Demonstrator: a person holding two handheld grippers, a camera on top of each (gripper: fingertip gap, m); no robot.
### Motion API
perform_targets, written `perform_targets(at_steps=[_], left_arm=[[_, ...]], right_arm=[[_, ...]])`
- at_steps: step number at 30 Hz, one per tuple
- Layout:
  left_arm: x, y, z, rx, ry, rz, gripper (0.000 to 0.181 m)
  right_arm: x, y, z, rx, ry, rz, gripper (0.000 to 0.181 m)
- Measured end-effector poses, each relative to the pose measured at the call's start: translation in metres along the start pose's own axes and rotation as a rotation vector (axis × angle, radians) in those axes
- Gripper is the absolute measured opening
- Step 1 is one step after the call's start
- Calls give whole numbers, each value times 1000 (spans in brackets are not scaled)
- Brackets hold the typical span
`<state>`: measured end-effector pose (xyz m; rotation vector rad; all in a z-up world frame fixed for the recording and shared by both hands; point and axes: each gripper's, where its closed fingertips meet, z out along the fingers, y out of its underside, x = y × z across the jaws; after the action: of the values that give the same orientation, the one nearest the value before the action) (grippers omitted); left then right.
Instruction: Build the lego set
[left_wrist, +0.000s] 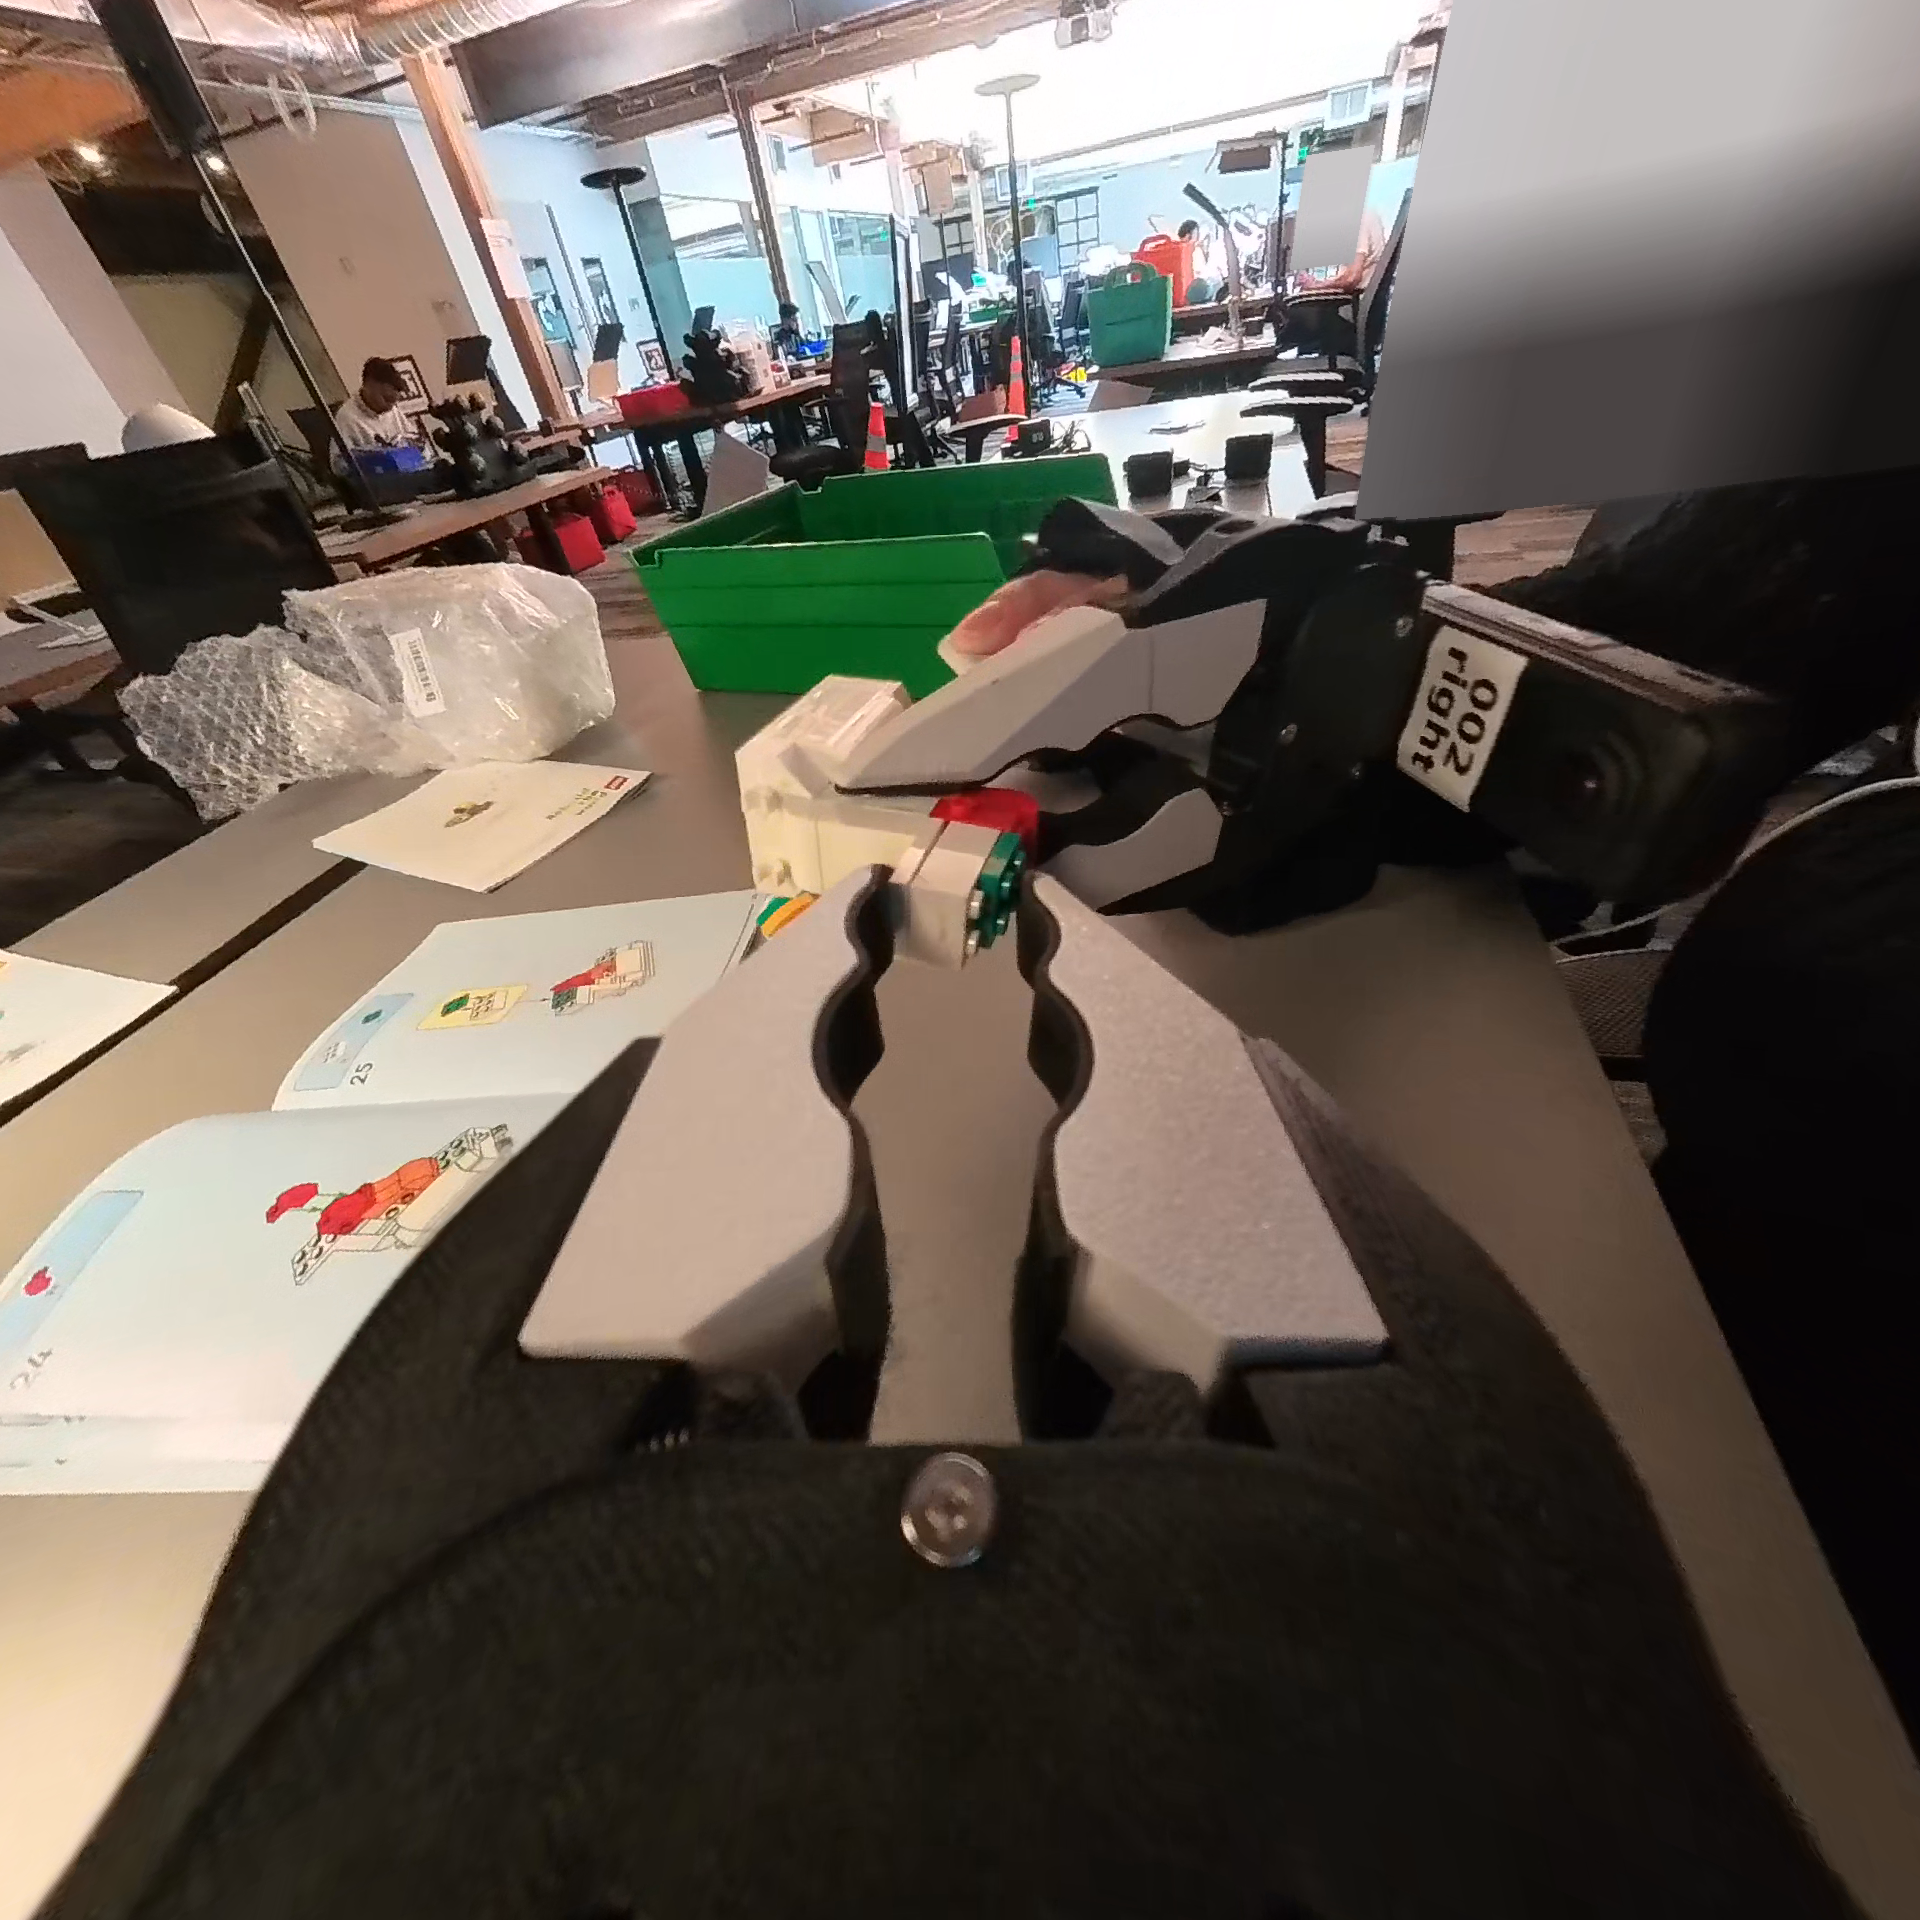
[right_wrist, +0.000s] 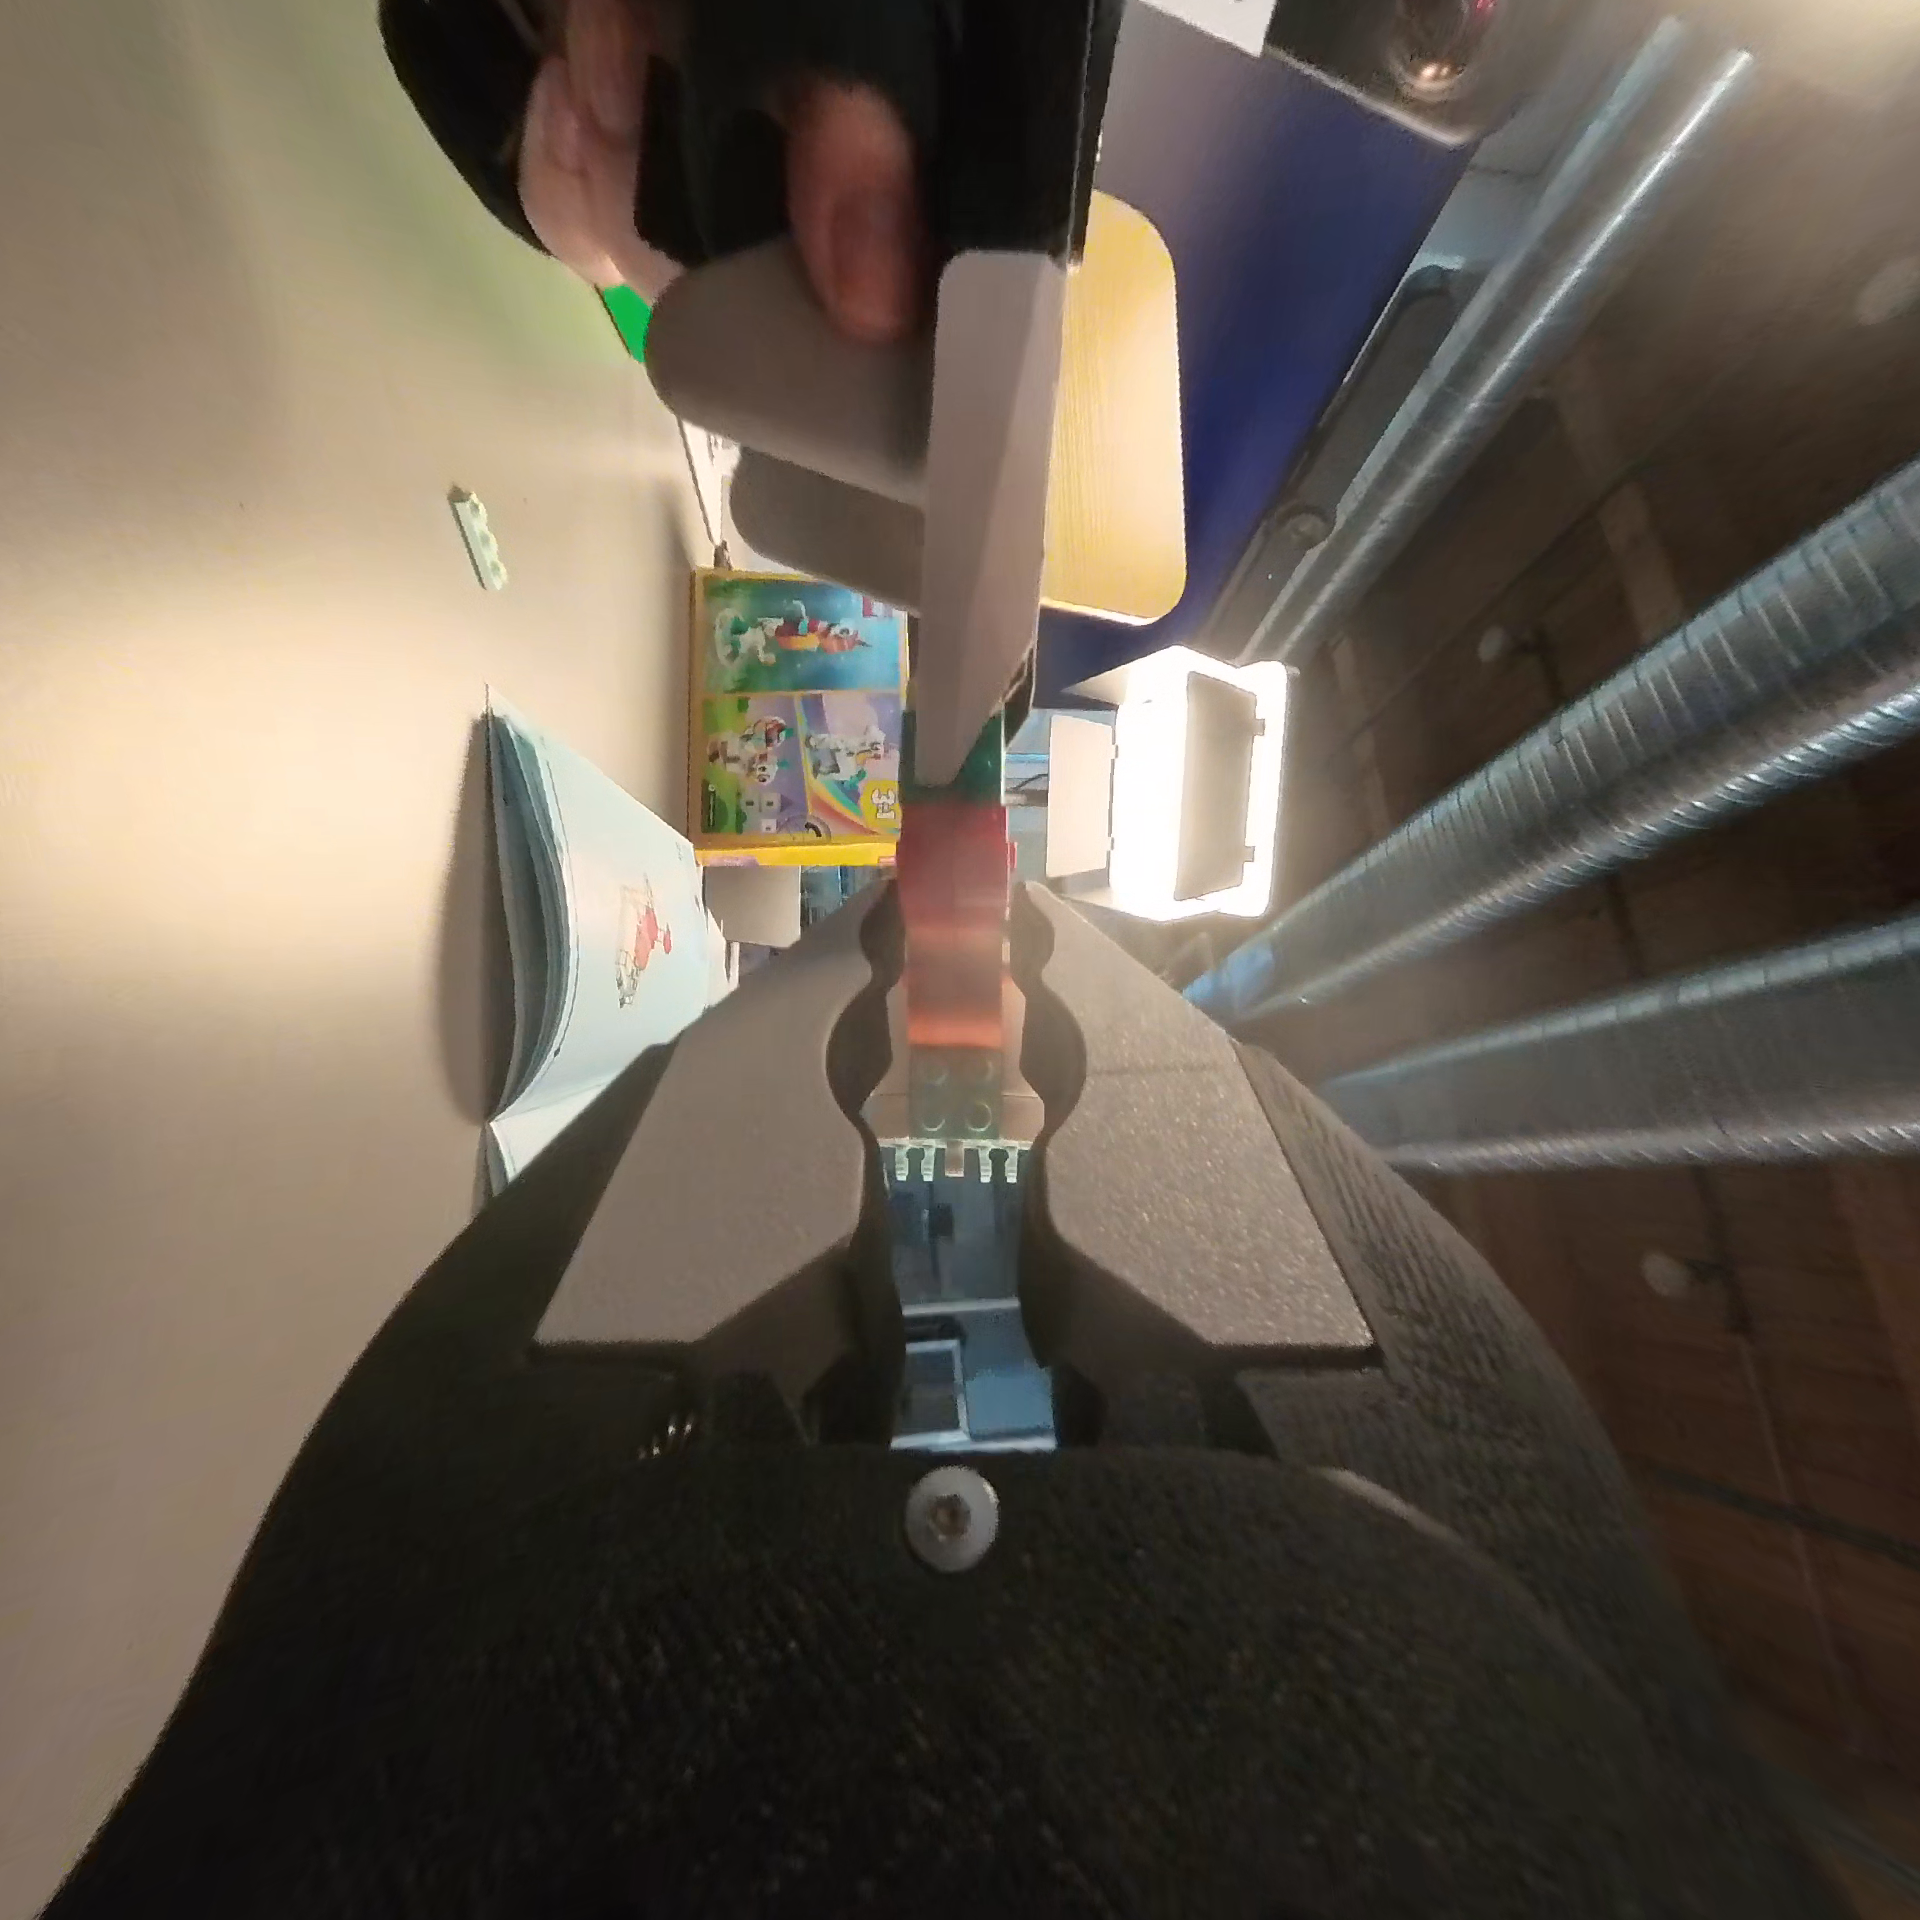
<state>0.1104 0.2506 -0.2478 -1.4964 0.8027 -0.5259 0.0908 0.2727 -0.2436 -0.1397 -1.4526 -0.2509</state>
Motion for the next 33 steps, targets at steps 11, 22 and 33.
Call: perform_targets(at_steps=[11, 22, 33], left_arm=[[-5, -2, 2, 8, -59, -30, 21], [-12, 1, 4, 31, -94, -155, 20], [-17, 8, 6, 18, -101, -126, 23]], right_arm=[[2, 4, 3, -70, 27, -52, 18], [0, 10, 8, -126, 59, -86, 17], [-7, 15, 11, -117, 30, -29, 18]])
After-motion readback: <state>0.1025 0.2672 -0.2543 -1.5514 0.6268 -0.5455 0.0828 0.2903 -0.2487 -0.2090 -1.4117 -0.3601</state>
